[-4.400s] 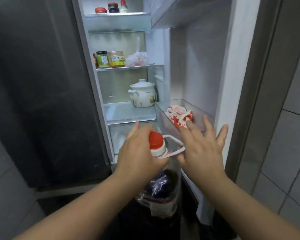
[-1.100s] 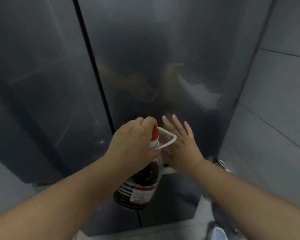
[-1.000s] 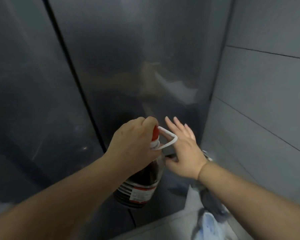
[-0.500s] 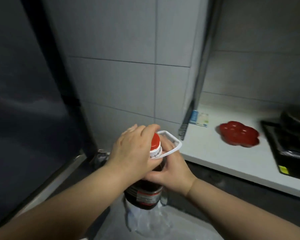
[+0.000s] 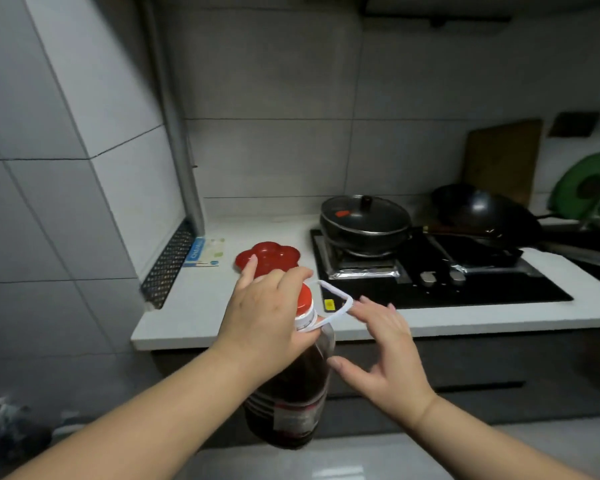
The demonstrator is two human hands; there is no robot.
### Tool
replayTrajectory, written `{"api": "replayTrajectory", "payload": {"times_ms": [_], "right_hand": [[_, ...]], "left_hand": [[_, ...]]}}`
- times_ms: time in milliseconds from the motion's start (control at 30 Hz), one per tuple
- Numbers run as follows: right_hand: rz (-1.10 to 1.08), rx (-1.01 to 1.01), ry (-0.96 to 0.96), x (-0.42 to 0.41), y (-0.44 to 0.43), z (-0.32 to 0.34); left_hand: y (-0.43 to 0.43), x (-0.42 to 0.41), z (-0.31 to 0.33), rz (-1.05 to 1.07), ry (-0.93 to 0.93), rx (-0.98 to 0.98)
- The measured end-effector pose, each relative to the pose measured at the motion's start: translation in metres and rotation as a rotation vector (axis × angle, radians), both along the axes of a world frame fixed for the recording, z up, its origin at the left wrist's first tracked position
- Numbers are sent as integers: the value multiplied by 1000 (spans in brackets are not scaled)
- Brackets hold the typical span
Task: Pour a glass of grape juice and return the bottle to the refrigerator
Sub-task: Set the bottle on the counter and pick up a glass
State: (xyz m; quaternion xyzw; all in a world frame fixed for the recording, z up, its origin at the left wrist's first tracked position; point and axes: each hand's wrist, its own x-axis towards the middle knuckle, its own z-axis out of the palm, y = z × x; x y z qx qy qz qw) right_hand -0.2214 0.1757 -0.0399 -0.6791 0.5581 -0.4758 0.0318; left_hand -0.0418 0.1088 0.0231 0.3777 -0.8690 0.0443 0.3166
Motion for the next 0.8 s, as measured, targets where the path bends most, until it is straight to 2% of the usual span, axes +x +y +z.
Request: {"api": "replayTrajectory", "payload": {"times_ms": [100,200,267,400,567,700,800], "right_hand": [[-76,-77,126,-66,6,20],[-94,51,340,-111,10,38],[-107,171,397,-125,11,38],[-186,327,220,-170,18,29],[-165,284,-233,-211,29,18],[-309,172,-319,-255,34,21],[-442,103,-314,-297,40,29]], "left_hand": [[5,-61,1,-44,-54,-24],[8,-122,1,-112,-82,-37],[8,-148,3,-141,-64,-25],[4,-212,9,-234,-20,7],[2,-283,8,-402,41,17],[-5,-349,11,-574,99,41],[-5,-405,19,-694,130,28]]}}
